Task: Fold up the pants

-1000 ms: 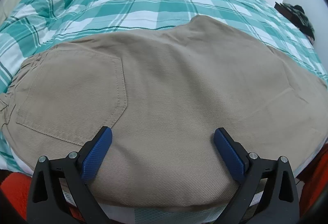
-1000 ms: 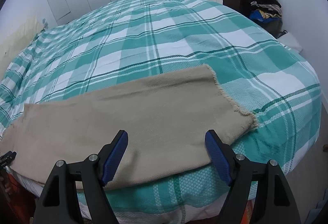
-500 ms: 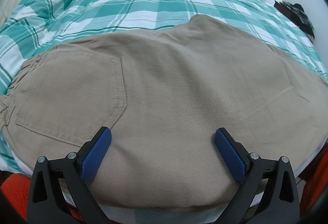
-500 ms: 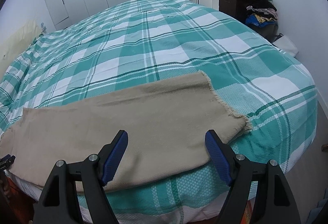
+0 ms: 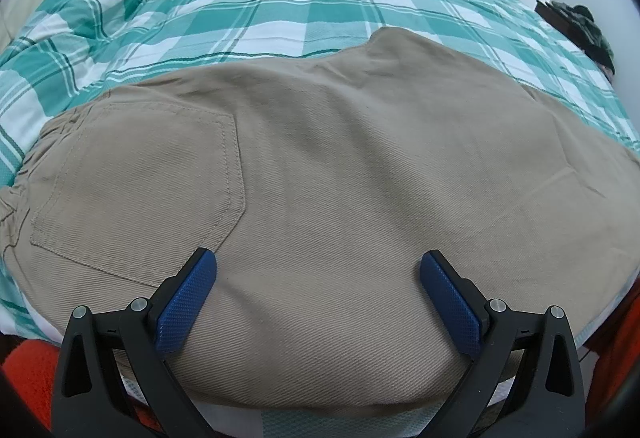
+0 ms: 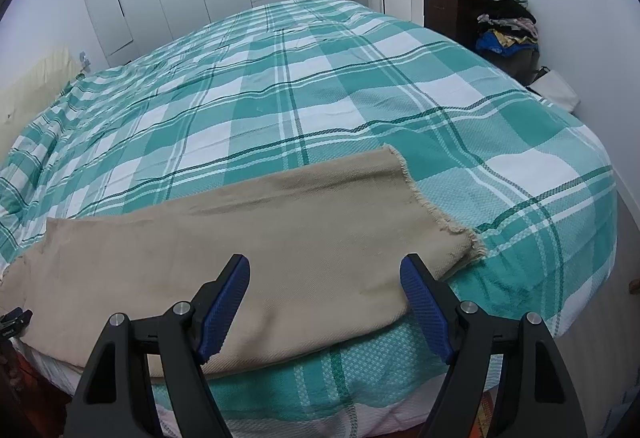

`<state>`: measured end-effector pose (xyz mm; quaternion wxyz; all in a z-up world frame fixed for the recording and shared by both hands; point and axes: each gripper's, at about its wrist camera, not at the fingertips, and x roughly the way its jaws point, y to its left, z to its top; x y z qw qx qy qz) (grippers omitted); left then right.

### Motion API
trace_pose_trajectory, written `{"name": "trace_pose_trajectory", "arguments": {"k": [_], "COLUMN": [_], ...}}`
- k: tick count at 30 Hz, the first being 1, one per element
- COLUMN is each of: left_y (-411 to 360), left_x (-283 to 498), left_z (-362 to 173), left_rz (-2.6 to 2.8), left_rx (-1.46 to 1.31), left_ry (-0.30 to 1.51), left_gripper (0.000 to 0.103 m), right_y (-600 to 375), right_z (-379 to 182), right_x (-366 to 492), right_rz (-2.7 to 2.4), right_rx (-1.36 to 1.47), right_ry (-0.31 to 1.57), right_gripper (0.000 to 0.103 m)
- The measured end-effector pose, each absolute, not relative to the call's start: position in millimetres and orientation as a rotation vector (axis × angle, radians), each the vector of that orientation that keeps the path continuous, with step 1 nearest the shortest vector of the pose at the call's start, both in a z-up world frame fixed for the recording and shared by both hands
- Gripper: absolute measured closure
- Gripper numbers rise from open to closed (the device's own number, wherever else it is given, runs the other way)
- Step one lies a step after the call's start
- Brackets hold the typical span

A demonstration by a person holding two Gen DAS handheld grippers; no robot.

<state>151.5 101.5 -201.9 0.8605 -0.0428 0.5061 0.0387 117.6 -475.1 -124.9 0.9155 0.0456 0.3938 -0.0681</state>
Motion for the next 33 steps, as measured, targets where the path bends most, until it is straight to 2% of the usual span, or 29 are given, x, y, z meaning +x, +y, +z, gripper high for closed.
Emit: {"name": "trace_pose_trajectory", "arguments": {"k": [6,16,24,30,33], "left_y": [103.0,86.8,-34.0,-119.8,-139.4], "left_x": [153.3,148.8,217.6,245.0,238.5], "left_z": [-200.2,-143.2,-115.2,-154.6,-174.3], "left_rz": [0.08,0.01,-0.255,-0.298,-0.278], "left_rx": [-0.096,-0.232,-0.153,-0.104,-0.026], "left_ry": [1.071,1.032,1.057,1.173,1.201], "left_gripper": [0.001,0.002,0.002,0.003,0.005], "right_y": [-479.6,-484.2,-484.8,-502.4,-515.3], "right_z": [-141.8,-135.2,-131.6,-126.9,-124.7], "right_x": [128.1,120.9,121.2,114.7,107.4], "right_rz": [-0.064,-0.065,-0.07,-0.052,-0.055], "right_rx": [0.149,0.171,0.179,0.253,0.304], "right_ry": [0.919,0.87,0.845,0.808,0.783], "right_gripper": [0.026,0.026,0.026,0.026,0.026]}}
